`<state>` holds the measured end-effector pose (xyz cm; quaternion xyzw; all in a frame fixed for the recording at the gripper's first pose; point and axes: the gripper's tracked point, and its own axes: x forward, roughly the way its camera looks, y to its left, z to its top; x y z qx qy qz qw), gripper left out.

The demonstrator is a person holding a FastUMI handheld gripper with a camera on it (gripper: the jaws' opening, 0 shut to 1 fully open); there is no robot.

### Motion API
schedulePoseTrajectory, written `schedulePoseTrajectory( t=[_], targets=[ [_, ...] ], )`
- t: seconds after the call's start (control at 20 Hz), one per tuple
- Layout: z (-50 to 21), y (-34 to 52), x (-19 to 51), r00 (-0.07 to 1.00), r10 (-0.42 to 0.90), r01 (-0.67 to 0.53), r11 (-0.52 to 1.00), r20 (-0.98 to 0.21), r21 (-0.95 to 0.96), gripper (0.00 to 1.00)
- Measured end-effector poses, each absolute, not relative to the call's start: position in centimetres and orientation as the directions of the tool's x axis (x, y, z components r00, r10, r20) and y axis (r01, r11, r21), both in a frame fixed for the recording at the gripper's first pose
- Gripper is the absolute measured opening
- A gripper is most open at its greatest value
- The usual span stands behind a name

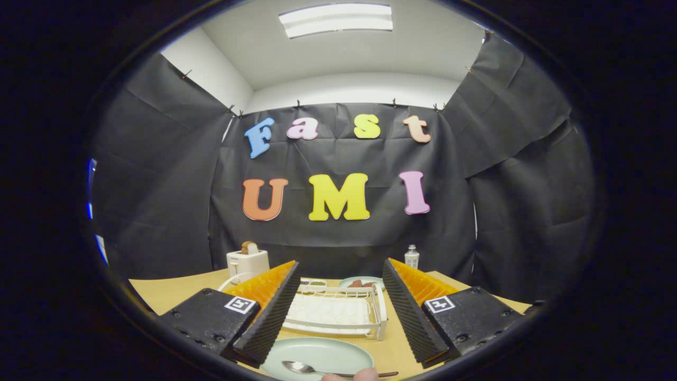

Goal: Take the plate from the dish rack, then take the spoon from the basket and place it into the plate.

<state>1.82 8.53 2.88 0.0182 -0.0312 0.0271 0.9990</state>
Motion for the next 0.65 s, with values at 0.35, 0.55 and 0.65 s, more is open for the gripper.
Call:
schedulePoseTrajectory(
  t=[0.35, 0.55, 0.65],
  targets=[
    [3.51, 8.41, 1.63, 0.996, 0.057, -0.059, 0.998, 0.069, 0.032, 1.00],
    [3.58, 8.26, 1.65, 0.996, 0.060, -0.063, 0.997, 0.061, 0.038, 1.00],
    [3.38, 8.28, 1.72, 0.997, 0.063, -0.065, 0.997, 0.053, 0.036, 1.00]
  ],
)
